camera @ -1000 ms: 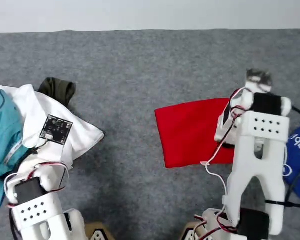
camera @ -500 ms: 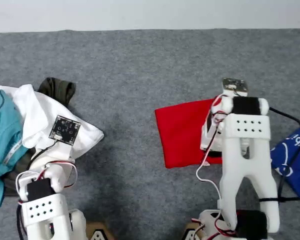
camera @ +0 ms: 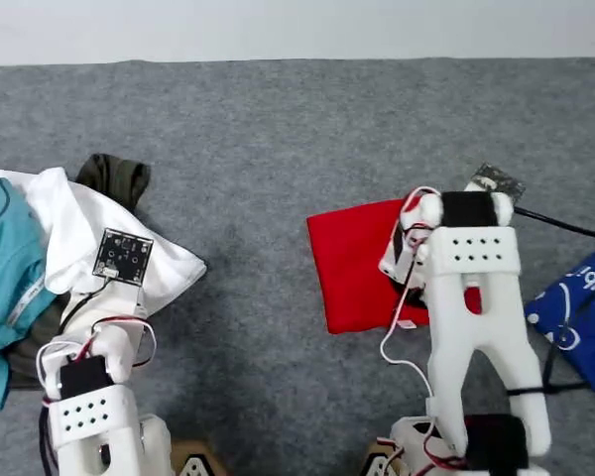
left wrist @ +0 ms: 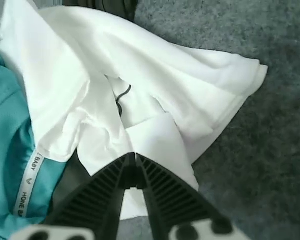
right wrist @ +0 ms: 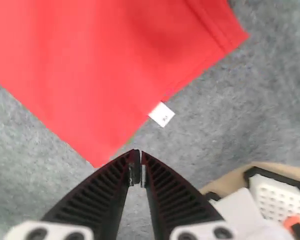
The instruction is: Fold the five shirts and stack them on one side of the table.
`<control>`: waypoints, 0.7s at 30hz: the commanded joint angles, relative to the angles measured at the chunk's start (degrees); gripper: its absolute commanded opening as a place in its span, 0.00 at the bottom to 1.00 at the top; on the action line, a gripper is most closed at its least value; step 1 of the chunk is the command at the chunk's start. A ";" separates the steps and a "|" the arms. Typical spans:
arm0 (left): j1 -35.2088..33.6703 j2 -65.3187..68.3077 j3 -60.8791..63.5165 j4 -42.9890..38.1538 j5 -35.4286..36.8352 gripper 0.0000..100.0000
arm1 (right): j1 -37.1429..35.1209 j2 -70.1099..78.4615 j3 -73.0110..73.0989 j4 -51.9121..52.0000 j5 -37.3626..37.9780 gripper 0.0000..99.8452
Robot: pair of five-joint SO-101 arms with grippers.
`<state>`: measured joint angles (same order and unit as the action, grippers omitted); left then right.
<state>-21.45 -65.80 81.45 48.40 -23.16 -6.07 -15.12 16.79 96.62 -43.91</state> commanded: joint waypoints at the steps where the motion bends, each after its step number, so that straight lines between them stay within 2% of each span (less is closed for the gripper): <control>1: 0.53 -0.18 1.71 -4.04 2.90 0.00 | -2.33 3.74 -0.70 -2.33 -3.43 0.17; 5: 0.53 -0.44 2.86 -5.19 4.22 0.00 | -4.00 9.19 -0.79 -5.76 -5.27 0.40; 8: 0.53 -0.44 2.95 -5.19 5.54 0.00 | -4.35 12.09 -0.79 -8.48 -5.45 0.49; 21: 0.53 -0.26 3.12 -5.19 5.63 0.00 | -4.00 25.71 -0.79 -22.64 -5.45 0.50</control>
<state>-21.45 -65.80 84.70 44.44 -18.07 -10.02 9.14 16.79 76.57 -48.66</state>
